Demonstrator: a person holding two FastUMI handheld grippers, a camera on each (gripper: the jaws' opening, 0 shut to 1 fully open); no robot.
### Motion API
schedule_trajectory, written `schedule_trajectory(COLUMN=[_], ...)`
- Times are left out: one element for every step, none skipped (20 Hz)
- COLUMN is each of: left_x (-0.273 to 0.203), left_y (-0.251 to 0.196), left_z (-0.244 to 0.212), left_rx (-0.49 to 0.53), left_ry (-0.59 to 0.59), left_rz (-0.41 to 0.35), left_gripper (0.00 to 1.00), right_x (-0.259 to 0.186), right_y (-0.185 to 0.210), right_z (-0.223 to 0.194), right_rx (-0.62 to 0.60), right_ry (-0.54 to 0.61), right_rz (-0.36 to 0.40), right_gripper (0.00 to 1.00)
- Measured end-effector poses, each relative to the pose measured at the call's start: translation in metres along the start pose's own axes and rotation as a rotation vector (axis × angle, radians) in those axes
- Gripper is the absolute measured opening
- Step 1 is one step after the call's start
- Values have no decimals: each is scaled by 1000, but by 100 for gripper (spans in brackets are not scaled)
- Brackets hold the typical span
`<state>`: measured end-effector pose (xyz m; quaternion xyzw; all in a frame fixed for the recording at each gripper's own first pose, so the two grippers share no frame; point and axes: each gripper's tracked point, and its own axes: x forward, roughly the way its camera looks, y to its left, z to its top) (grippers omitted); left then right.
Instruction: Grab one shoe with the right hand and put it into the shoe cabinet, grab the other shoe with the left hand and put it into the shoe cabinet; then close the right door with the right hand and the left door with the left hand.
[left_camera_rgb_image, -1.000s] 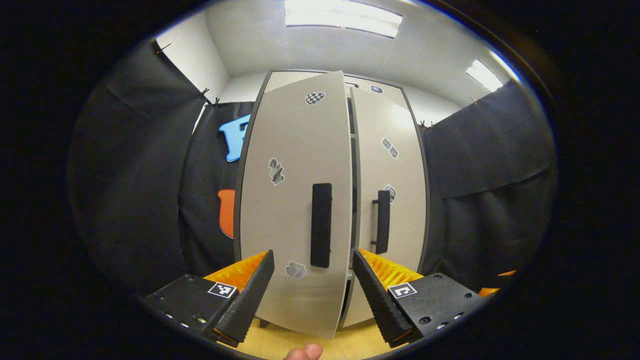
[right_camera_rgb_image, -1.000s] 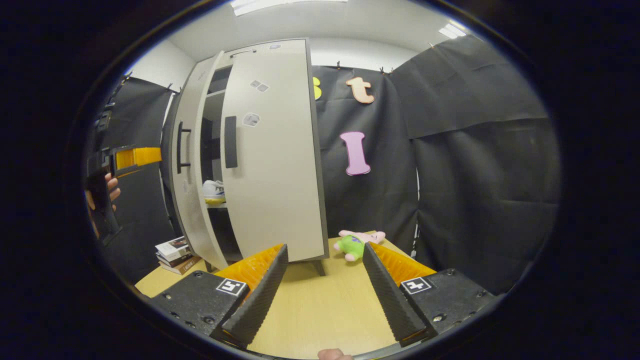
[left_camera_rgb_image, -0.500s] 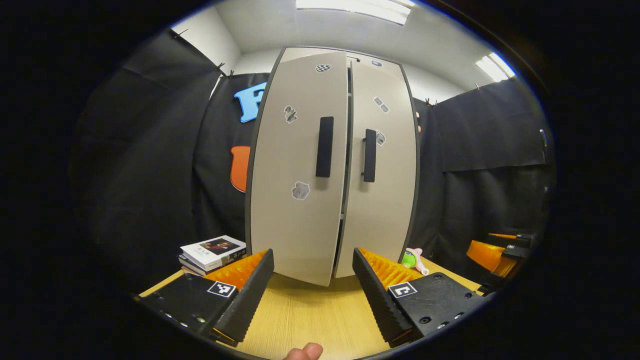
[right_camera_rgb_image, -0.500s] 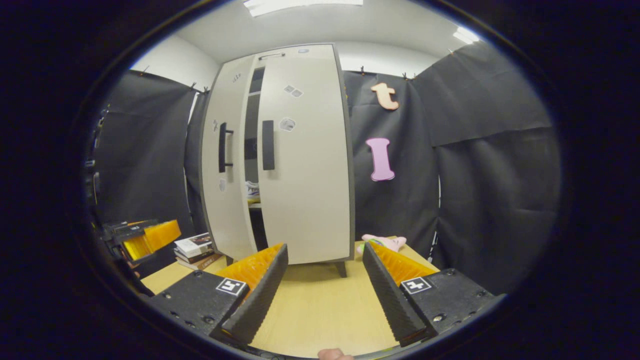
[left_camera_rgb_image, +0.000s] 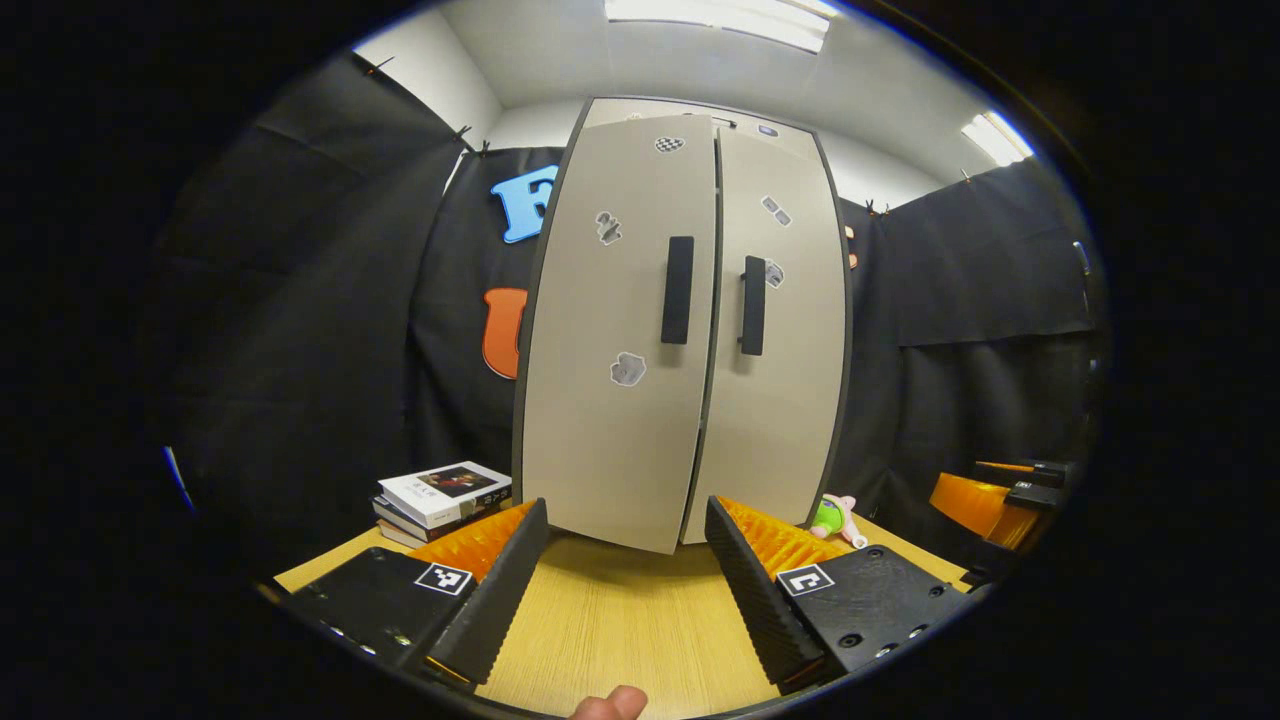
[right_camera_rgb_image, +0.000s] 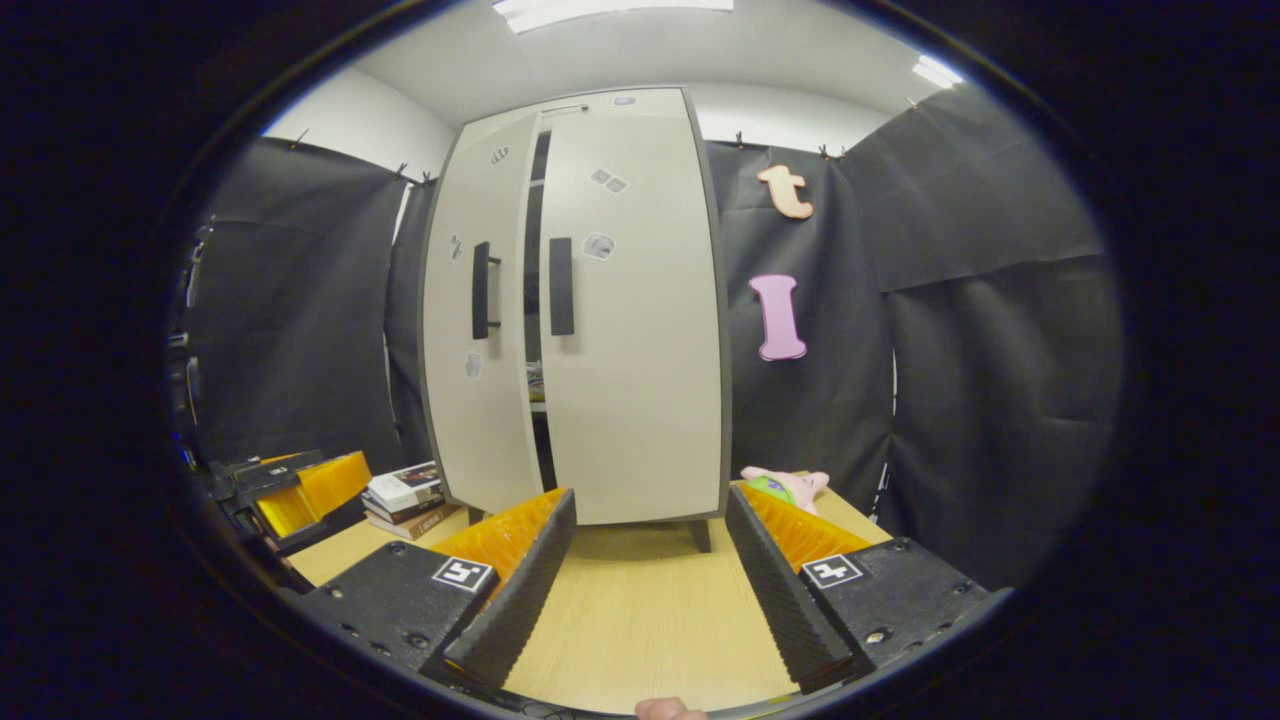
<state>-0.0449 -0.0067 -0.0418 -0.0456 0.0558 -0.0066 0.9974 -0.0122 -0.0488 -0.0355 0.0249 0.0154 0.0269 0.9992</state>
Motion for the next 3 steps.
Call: schedule_trajectory(left_x=[0, 0, 0], left_y=[-1, -1, -1], left_z=[-1, 0, 2], left_rx=[0, 1, 4], left_ry=[7, 5, -2], left_rz=[-1, 1, 1], left_gripper=[95, 95, 94], right_x=[0, 0, 1], right_y=[1, 2, 4], right_z=[1, 3, 4], right_rx=[0, 4, 3], right_ry=[-2, -7, -11], right_rz=[1, 5, 8], right_gripper=[97, 97, 98])
